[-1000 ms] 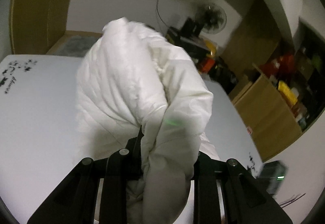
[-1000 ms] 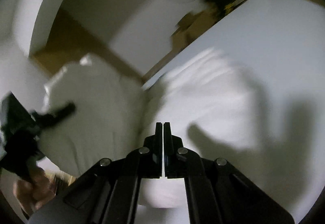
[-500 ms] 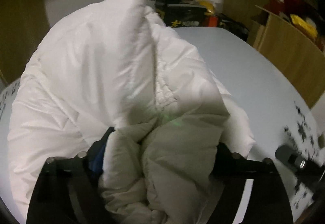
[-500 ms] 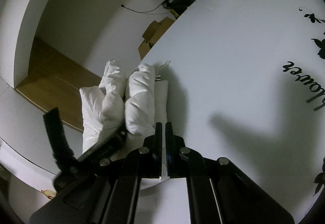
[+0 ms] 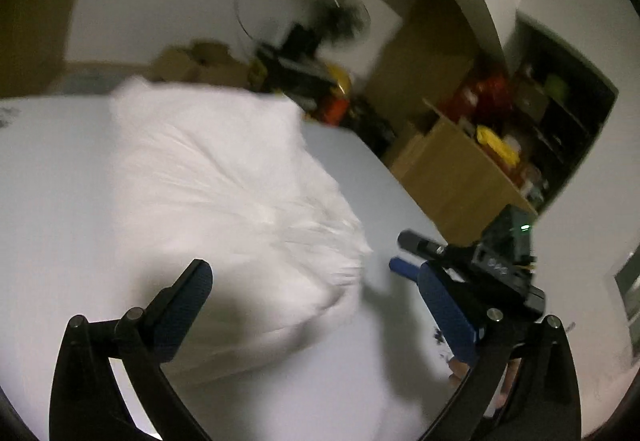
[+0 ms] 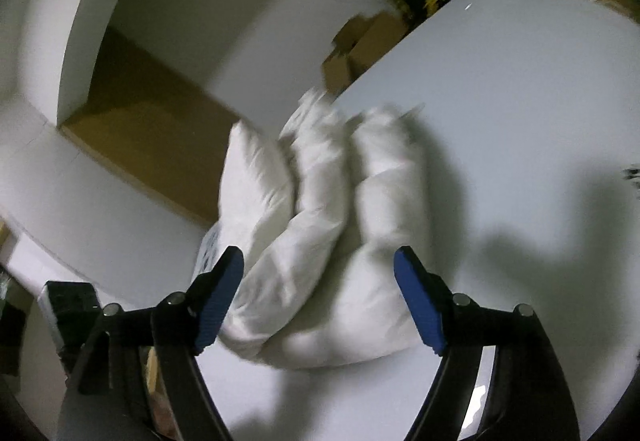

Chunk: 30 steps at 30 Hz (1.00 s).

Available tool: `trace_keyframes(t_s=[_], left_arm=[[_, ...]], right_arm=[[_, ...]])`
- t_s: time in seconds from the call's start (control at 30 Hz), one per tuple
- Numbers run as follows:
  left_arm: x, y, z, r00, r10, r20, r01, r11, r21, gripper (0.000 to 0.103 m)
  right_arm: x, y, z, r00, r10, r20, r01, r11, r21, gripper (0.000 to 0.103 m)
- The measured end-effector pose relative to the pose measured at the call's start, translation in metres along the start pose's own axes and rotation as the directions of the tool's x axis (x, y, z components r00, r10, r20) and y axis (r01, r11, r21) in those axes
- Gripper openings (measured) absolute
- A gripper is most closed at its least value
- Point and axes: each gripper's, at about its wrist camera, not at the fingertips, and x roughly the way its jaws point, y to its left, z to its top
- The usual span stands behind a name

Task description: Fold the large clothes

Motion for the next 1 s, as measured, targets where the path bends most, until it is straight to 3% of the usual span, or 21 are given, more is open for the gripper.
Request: trace_keyframes(t_s=[0.13,0.27,0.4,0.47,0.5,0.53,0.57,0.6,0.67,0.77,0.87,0.93,1.0], left_arm=[[-0.06,0.047,0.01,0.987,0.12,0.11,-0.112,0.991,-0.076,0.103],[-0.099,0.093,0.005,0.977,0.153,0.151,-0.126,0.976,-0.175,0.103],[-0.106,0.113,-0.001,0.975,0.165,0.147,-0.128,0.964,-0.231,0.103],[-0.108,0.124,-0.007,0.981,0.148,0.127,-0.112,0.959,-0.259,0.103],[-0.1,0.121,-0.007,0.983,0.141,0.119,-0.105,0.958,-0.267,0.103],[-0.097,0.123,-0.01,0.986,0.128,0.107,-0.094,0.956,-0.277,0.103],[-0.095,0.124,-0.012,0.988,0.119,0.097,-0.088,0.956,-0.282,0.103],[-0.092,0.121,-0.012,0.989,0.12,0.091,-0.09,0.954,-0.284,0.103],[-0.092,0.123,-0.014,0.987,0.132,0.087,-0.101,0.951,-0.292,0.103],[-0.087,0.127,-0.004,0.982,0.16,0.097,-0.124,0.945,-0.302,0.103],[-0.08,0.122,0.013,0.972,0.204,0.118,-0.164,0.946,-0.28,0.103],[-0.059,0.107,0.034,0.97,0.218,0.106,-0.188,0.953,-0.236,0.103],[-0.018,0.085,0.059,0.972,0.232,0.047,-0.221,0.961,-0.166,0.103]], right_arm=[[0.049,0.028,-0.006,0.993,-0.038,-0.113,0.035,0.999,-0.033,0.079],[0.07,0.071,0.001,0.983,-0.167,-0.078,0.153,0.975,-0.158,0.081],[0.103,0.101,0.004,0.916,-0.388,-0.101,0.348,0.894,-0.282,0.085],[0.133,0.107,-0.002,0.852,-0.506,-0.136,0.433,0.825,-0.363,0.091],[0.138,0.102,-0.003,0.854,-0.499,-0.146,0.428,0.834,-0.349,0.089],[0.14,0.097,0.0,0.87,-0.469,-0.152,0.403,0.855,-0.327,0.075],[0.14,0.092,0.003,0.889,-0.427,-0.163,0.368,0.881,-0.299,0.051],[0.134,0.088,0.008,0.919,-0.359,-0.163,0.313,0.916,-0.252,0.044],[0.115,0.088,0.014,0.955,-0.27,-0.125,0.238,0.946,-0.222,0.028],[0.081,0.086,0.009,0.987,-0.157,-0.034,0.147,0.968,-0.201,0.022],[0.048,0.051,-0.013,0.993,-0.102,0.055,0.11,0.98,-0.164,0.022],[0.05,0.004,-0.024,0.996,-0.086,0.036,0.089,0.993,-0.074,0.022],[0.061,-0.046,-0.027,1.0,0.012,-0.007,-0.011,0.998,0.065,0.024]])
